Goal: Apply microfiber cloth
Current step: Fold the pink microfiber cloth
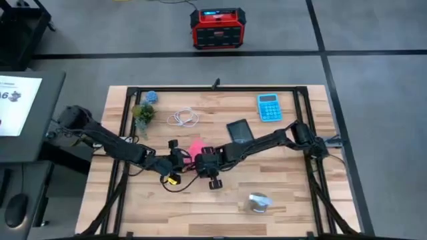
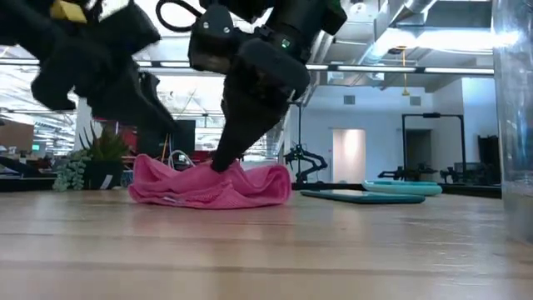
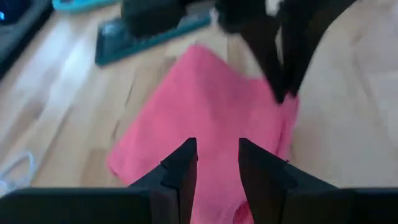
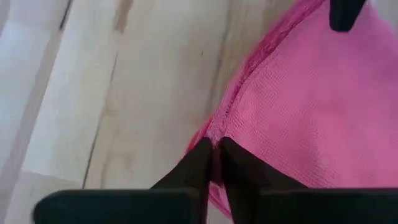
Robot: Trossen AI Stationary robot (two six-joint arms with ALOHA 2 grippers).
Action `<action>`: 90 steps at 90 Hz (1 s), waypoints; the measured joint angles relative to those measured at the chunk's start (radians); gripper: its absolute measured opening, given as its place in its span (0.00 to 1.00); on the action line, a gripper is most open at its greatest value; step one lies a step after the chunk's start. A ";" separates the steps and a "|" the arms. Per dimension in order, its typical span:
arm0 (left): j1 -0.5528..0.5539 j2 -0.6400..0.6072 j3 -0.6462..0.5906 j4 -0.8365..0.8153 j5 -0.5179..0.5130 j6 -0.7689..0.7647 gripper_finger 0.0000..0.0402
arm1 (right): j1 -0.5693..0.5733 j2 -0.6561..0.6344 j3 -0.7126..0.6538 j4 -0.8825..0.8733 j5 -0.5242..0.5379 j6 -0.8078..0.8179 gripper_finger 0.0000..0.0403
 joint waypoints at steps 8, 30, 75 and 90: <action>0.022 0.049 0.000 -0.003 0.006 -0.023 0.24 | -0.008 -0.008 0.030 -0.026 -0.052 -0.021 0.19; 0.040 0.063 0.016 -0.012 0.007 -0.067 0.24 | -0.040 -0.021 0.035 -0.050 0.009 -0.020 0.25; 0.087 0.083 -0.014 0.019 0.070 -0.127 0.24 | -0.064 -0.024 -0.243 0.166 -0.095 0.192 0.20; 0.016 0.050 -0.013 0.049 0.260 -0.176 0.24 | 0.050 -0.032 -0.243 0.125 -0.125 0.214 0.20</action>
